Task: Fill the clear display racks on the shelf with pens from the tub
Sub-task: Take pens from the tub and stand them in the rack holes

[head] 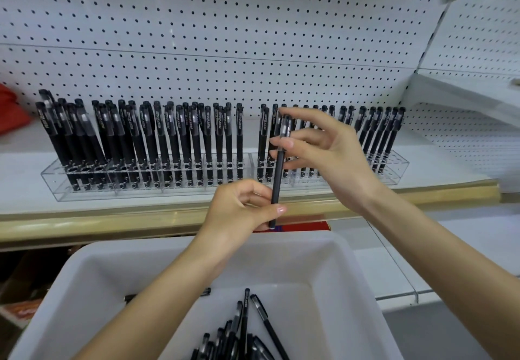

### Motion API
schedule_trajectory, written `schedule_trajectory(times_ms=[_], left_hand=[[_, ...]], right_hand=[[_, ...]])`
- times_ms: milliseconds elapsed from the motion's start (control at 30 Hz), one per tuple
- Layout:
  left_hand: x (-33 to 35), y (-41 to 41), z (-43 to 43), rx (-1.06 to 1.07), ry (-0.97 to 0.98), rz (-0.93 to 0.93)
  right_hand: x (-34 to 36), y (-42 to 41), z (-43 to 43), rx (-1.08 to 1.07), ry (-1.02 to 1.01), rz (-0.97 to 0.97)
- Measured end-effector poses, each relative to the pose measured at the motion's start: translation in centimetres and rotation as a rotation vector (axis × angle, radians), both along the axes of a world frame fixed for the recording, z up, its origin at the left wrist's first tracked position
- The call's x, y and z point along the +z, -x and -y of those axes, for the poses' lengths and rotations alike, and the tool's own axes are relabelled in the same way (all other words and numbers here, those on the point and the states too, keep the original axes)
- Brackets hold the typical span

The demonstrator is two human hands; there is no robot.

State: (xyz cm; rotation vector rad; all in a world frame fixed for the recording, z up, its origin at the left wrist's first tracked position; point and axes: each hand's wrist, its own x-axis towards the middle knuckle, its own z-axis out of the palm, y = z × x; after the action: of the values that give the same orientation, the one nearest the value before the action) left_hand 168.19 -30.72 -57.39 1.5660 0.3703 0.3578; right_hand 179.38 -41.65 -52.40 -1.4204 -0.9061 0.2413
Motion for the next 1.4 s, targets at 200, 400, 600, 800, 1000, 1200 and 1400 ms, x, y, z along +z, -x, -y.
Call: schedule_trajectory(times_ms=[200, 400, 600, 800, 1000, 1200, 1400], left_hand=[[0.0, -1.0, -0.4, 0.037, -0.379, 0.033], [0.9, -0.7, -2.8, 0.005, -1.361, -0.064], [-1.3, -1.4, -3.5, -0.054, -1.534, -0.164], [-2.3, -1.9, -3.6, -0.001, -1.622, -0.144], [-2.1, -2.0, -3.8, 0.028, -1.629, -0.105], [-2.7, -2.2, -3.9, 0.050, -1.635, -0.082], [-2.9, -2.3, -4.1, 0.048, -1.609, -0.073]], right_hand=[[1.1, -1.2, 0.9, -0.082, -0.011, 0.088], [2.2, -4.9, 1.8, -0.490, -0.078, 0.338], [0.6, -6.1, 0.2, -0.591, -0.113, 0.392], [-1.3, -6.7, -1.1, -0.553, -0.011, 0.458], [-3.1, -7.0, -1.3, -0.535, 0.176, 0.573], [-3.4, -7.8, -1.2, -0.555, 0.183, 0.637], [-3.1, -8.5, -0.7, -0.526, 0.222, 0.616]])
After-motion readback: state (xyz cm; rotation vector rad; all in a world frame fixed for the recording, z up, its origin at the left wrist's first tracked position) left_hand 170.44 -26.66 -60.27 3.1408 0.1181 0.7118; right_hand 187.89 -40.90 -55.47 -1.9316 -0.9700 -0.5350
